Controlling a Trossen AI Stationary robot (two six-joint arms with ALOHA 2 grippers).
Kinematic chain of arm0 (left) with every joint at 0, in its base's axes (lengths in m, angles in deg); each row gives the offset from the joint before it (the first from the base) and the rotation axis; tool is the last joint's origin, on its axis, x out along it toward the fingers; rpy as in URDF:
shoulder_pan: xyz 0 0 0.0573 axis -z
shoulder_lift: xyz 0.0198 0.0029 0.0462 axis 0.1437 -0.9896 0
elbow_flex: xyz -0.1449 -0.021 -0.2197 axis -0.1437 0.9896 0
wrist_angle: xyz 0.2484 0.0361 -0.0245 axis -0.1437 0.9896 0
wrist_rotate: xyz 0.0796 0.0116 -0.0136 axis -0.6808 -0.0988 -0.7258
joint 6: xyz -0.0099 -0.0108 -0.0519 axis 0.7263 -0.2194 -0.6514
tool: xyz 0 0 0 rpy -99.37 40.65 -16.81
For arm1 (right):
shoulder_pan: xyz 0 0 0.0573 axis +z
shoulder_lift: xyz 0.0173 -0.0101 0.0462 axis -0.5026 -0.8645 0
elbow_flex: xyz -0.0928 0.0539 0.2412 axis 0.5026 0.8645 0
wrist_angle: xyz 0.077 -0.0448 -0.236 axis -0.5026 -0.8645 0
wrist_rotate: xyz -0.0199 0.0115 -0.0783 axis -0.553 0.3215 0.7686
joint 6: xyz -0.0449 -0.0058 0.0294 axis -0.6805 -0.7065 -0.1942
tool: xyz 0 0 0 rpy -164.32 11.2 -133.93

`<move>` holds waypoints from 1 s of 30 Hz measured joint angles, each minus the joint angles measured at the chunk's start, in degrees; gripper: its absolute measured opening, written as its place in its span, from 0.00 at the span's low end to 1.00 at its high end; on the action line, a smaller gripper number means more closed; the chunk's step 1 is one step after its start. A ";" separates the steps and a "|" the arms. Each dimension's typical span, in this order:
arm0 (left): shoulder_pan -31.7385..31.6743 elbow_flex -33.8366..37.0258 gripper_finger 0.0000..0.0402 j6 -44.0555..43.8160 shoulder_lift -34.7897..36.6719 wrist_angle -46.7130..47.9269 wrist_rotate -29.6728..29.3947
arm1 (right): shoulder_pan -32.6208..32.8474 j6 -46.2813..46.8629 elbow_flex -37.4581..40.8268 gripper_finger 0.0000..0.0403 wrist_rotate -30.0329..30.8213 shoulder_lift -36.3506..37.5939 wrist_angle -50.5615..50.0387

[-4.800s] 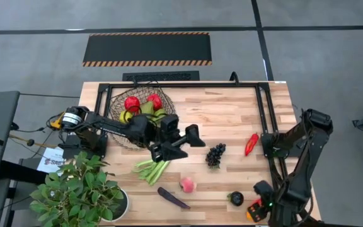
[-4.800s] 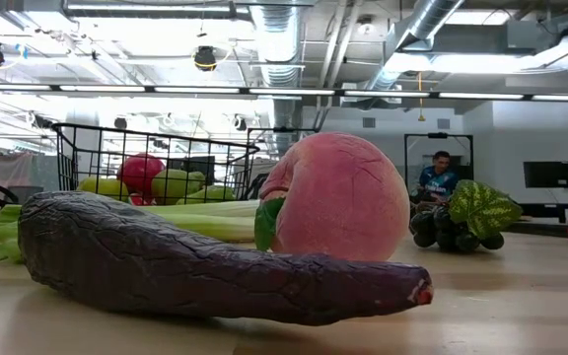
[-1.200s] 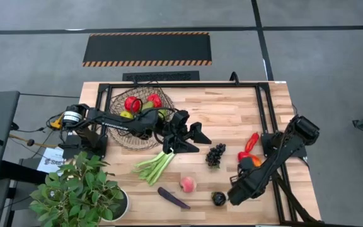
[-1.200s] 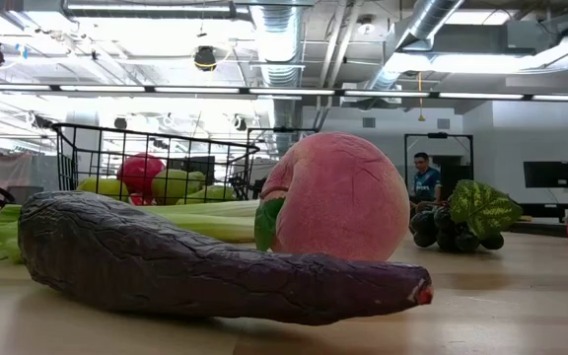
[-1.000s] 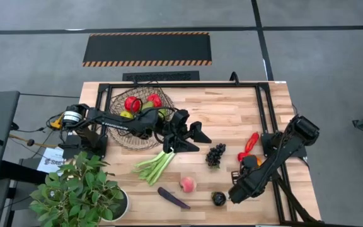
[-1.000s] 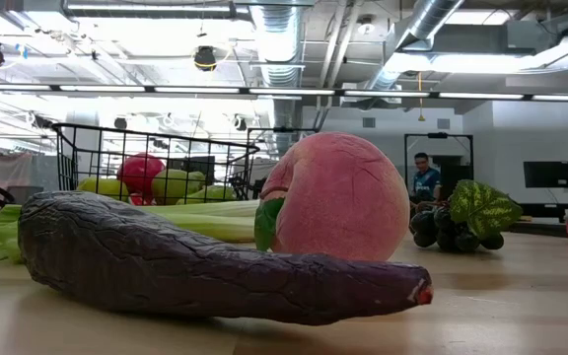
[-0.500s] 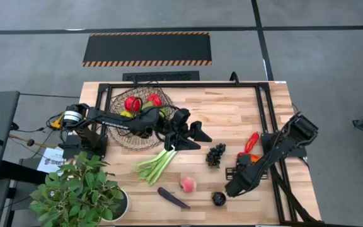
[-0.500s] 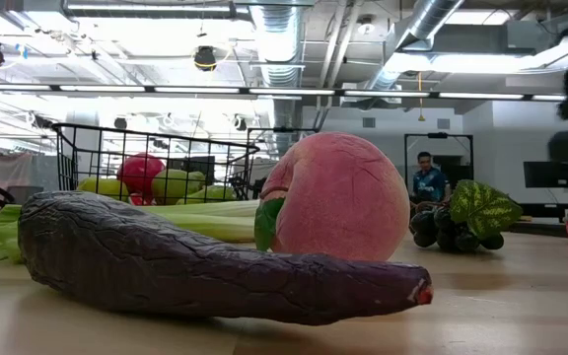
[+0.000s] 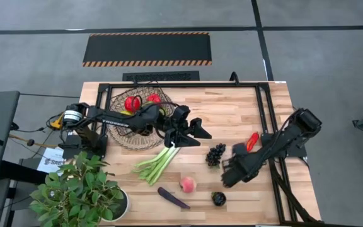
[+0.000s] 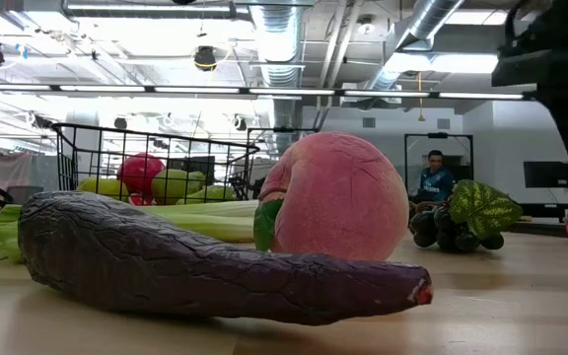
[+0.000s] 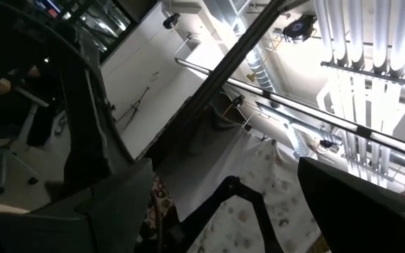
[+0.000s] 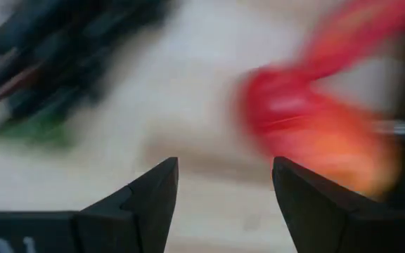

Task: Build produce basket
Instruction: Put the orange mango into the wire basket

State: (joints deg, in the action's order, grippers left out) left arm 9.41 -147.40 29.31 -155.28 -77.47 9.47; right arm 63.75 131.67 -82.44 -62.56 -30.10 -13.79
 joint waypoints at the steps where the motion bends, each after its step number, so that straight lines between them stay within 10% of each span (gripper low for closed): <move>1: -0.15 0.00 0.85 -0.06 0.02 -0.10 0.04 | 0.01 2.62 -0.30 0.63 0.38 0.75 -4.14; 7: -0.48 0.02 0.85 -0.62 0.02 -0.12 1.05 | 2.56 22.37 2.09 0.63 0.78 3.39 -19.07; 24: -0.50 0.02 0.85 -1.98 0.02 1.61 1.51 | -2.48 21.14 18.86 0.63 5.95 2.93 19.37; 30: -0.50 0.02 0.85 -2.30 0.00 2.63 3.26 | -3.44 13.01 14.01 0.63 12.75 7.70 15.34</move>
State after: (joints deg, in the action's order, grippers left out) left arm 8.90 -147.37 27.02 -155.28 -74.84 12.74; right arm 60.31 144.68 -68.43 -49.81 -22.39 1.55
